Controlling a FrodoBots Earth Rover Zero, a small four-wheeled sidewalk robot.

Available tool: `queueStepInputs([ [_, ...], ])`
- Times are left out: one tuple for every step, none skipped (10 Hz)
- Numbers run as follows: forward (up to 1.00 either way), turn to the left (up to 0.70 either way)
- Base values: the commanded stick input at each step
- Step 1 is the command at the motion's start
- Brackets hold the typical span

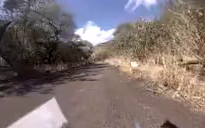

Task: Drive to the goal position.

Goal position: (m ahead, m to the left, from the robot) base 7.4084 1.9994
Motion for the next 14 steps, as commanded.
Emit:
queueStepInputs([
  [0.5, 0.0],
  [0.5, 0.0],
  [0.5, 0.0],
  [0.5, 0.0],
  [0.5, 0.0],
  [0.5, 0.0],
  [0.5, 0.0],
  [0.5, 0.0],
  [0.5, 0.0],
  [0.5, 0.0],
  [0.5, 0.0],
  [0.5, 0.0],
  [0.5, 0.0],
  [0.5, 0.0],
])
